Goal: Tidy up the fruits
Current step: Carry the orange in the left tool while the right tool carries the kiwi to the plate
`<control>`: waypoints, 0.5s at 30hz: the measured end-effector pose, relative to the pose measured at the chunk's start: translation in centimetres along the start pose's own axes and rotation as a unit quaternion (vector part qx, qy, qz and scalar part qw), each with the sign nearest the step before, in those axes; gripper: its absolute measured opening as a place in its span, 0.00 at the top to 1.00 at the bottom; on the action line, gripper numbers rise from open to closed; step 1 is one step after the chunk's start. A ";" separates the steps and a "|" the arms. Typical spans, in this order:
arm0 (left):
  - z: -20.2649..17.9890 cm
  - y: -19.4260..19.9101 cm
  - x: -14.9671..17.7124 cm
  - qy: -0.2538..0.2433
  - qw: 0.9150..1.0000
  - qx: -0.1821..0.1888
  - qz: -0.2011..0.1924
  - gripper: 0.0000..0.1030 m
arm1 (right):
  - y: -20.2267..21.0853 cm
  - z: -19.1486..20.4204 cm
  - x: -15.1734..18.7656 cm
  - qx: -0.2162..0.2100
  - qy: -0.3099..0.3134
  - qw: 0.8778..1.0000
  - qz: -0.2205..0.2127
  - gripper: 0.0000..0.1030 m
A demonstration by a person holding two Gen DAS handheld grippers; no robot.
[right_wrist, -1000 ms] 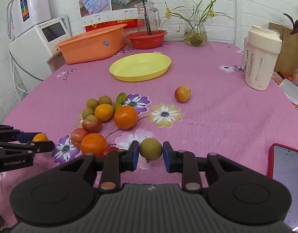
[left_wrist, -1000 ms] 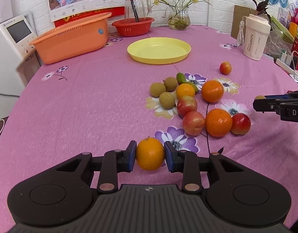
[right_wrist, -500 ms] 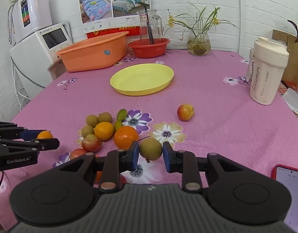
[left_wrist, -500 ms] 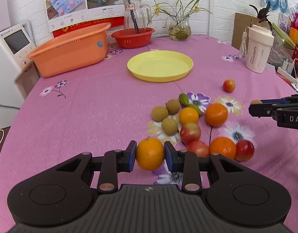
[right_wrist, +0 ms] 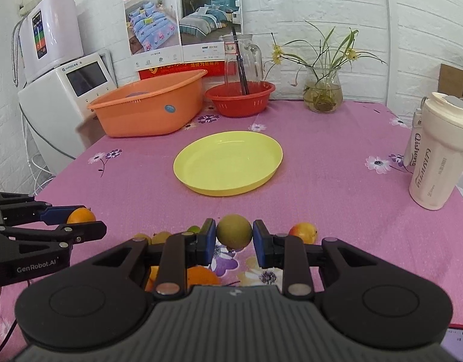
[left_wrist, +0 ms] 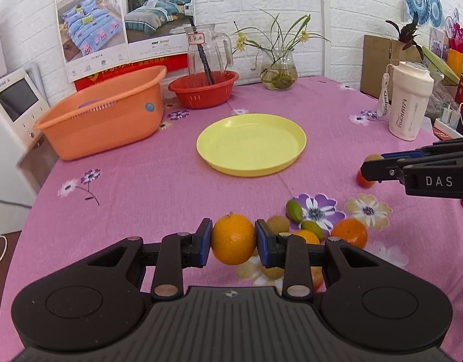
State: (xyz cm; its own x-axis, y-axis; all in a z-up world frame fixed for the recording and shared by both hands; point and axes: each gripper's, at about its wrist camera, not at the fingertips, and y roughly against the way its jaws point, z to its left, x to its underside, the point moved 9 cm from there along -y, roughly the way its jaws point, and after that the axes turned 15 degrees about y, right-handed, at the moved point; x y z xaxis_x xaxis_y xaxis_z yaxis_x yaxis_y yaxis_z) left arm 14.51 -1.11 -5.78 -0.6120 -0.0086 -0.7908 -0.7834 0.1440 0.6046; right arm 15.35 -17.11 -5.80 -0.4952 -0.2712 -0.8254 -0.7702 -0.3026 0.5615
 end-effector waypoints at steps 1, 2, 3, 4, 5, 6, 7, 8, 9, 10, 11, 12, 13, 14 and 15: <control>0.0 -0.2 -0.3 -0.002 1.000 0.000 -0.002 0.72 | -0.3 -0.1 -0.2 0.000 0.001 1.000 -0.001 0.23; 0.0 -0.4 -0.6 -0.002 1.000 0.000 -0.003 0.72 | -0.5 -0.1 -0.5 0.000 0.001 1.000 -0.002 0.23; 0.0 -0.7 -1.0 -0.003 1.000 0.000 -0.005 0.72 | -0.7 -0.2 -0.7 0.000 0.002 1.000 -0.003 0.23; 0.0 -0.9 -1.3 -0.003 1.000 0.000 -0.007 0.72 | -1.0 -0.3 -0.9 0.000 0.002 1.000 -0.003 0.23; 0.0 -1.1 -1.6 -0.003 1.000 0.000 -0.009 0.72 | -1.3 -0.4 -1.1 -0.001 0.002 1.000 -0.004 0.23; 0.0 -1.3 -1.9 -0.004 1.000 0.001 -0.011 0.72 | -1.5 -0.5 -1.4 -0.001 0.002 1.000 -0.004 0.23; -0.1 -1.6 -2.2 -0.004 1.000 0.002 -0.012 0.72 | -1.7 -0.6 -1.6 -0.001 0.002 1.000 -0.004 0.23; -0.1 -1.8 -2.5 -0.005 1.000 0.003 -0.013 0.72 | -2.0 -0.7 -1.7 -0.002 0.001 1.000 -0.004 0.23; -0.2 -2.1 -2.8 -0.006 1.000 0.004 -0.015 0.72 | -2.2 -0.8 -2.0 -0.003 0.001 1.000 -0.004 0.23; -0.2 -2.4 -3.0 -0.008 1.000 0.005 -0.015 0.72 | -2.4 -0.9 -2.2 -0.004 0.002 1.000 -0.004 0.23; -0.3 -2.7 -3.3 -0.010 1.000 0.005 -0.016 0.72 | -2.6 -0.9 -2.4 -0.004 0.003 1.000 -0.004 0.23; -0.4 -3.1 -3.5 -0.011 1.000 0.008 -0.017 0.72 | -2.9 -1.0 -2.6 -0.005 0.004 1.000 -0.005 0.23; -0.6 -3.4 -3.8 -0.012 1.000 0.011 -0.017 0.72 | -3.1 -1.1 -2.8 -0.005 0.005 1.000 -0.005 0.23; -0.7 -3.7 -4.0 -0.012 1.000 0.015 -0.017 0.72 | -3.4 -1.1 -3.1 -0.006 0.008 1.000 -0.006 0.23; -0.8 -4.0 -4.3 -0.012 1.000 0.018 -0.018 0.72 | -3.8 -1.2 -3.3 -0.005 0.010 1.000 -0.006 0.23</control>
State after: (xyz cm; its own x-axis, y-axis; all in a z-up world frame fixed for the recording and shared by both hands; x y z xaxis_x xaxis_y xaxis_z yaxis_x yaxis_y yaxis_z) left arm 20.23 -2.42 -4.73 -0.5808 0.0084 -0.8140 -0.7999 0.1801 0.5725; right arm 20.41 -16.17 -5.09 -0.4778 -0.2864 -0.8305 -0.7718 -0.3146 0.5526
